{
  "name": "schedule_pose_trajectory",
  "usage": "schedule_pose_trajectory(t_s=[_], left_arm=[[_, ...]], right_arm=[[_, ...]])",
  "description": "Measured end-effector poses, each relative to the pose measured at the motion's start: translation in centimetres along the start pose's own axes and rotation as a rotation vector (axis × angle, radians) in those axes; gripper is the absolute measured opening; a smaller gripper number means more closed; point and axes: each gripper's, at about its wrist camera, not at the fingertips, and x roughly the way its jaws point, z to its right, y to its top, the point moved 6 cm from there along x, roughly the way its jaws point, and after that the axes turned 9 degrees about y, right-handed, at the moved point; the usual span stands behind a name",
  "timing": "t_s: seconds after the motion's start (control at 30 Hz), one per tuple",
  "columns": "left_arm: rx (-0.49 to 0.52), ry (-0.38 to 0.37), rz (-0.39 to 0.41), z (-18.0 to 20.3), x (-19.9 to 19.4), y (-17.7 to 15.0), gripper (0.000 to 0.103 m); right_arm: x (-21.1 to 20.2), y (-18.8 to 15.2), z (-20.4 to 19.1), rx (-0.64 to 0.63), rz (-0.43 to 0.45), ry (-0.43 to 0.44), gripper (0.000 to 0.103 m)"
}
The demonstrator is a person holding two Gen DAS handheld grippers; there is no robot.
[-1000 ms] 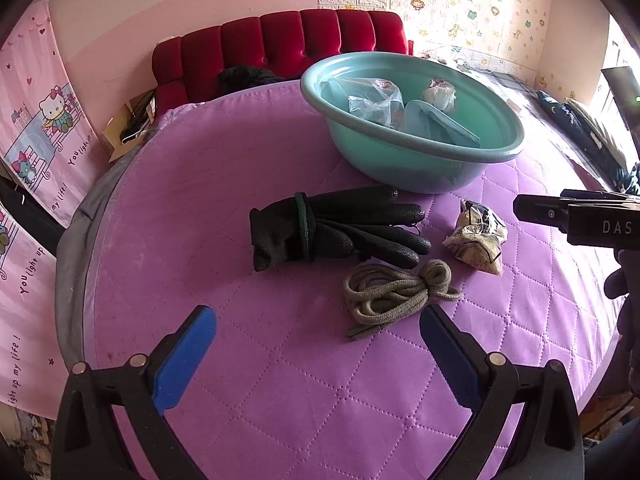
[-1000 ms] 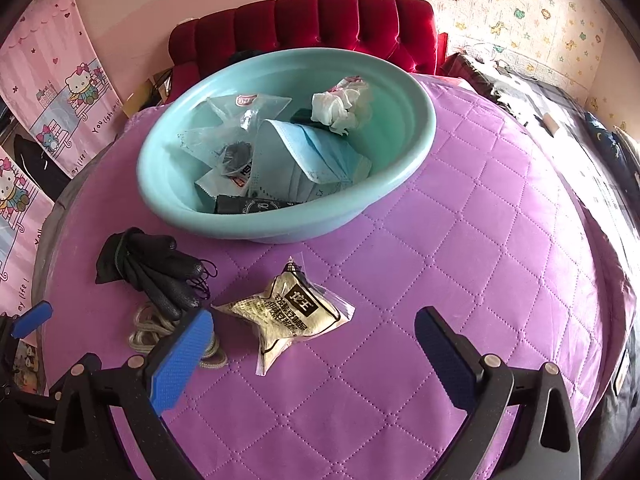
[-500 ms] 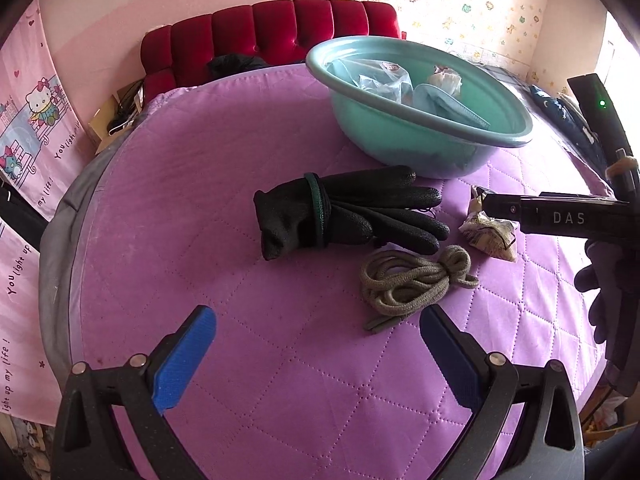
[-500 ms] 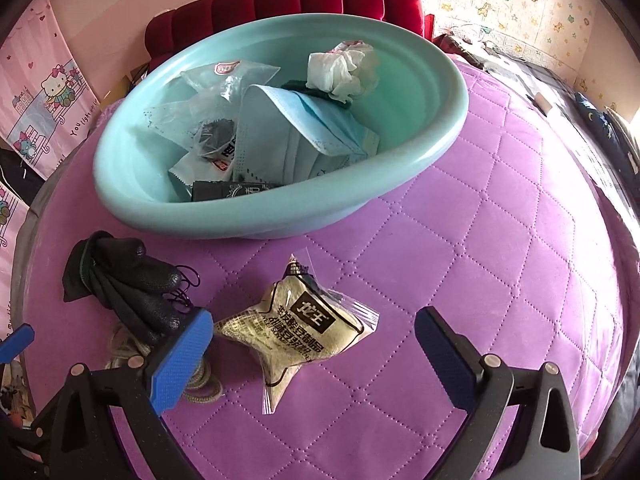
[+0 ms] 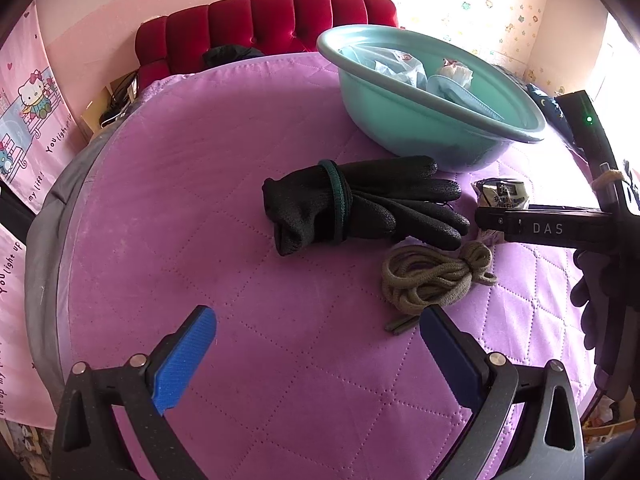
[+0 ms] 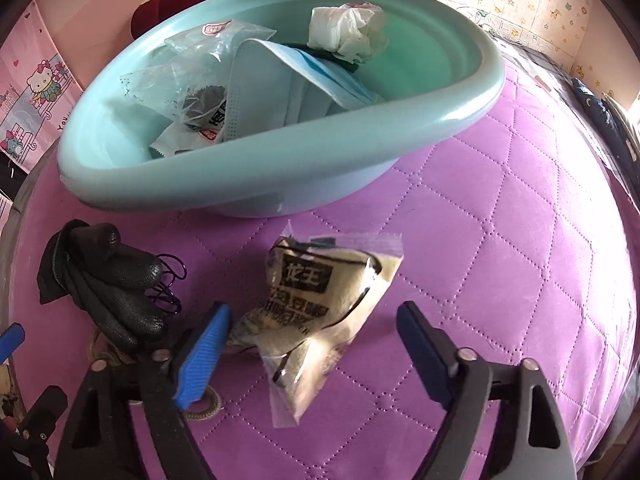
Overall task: Organize soft objects
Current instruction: 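Grasp the gold snack packet with the right tool while the left tool grasps the beige rope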
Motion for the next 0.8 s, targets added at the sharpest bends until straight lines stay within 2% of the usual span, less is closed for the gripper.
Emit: schedule_pose_trajectory(t_s=[0.03,0.1,0.37,0.63,0.8], left_arm=[[0.000,0.000,0.000,0.0,0.0,0.0,0.103],[-0.001,0.000,-0.003,-0.1,0.2,0.0,0.103],[0.005,-0.007,-0.012,0.5,0.7,0.0,0.103],[0.033,-0.035,-0.010,2.7,0.7,0.5,0.103],[0.036,-0.047,-0.013,3.9,0.7,0.6,0.103]], right_arm=[[0.0,0.0,-0.2,-0.009,-0.002,-0.006,0.059],[0.1,0.0,-0.5,-0.019,-0.005,0.001,0.058],[-0.9,-0.4,0.4,-0.039,-0.015,0.039,0.043],[-2.2,-1.5,1.7,-0.048,-0.012,0.051,0.035],[-3.3,-2.2,2.4,-0.048,-0.007,0.070,0.034]])
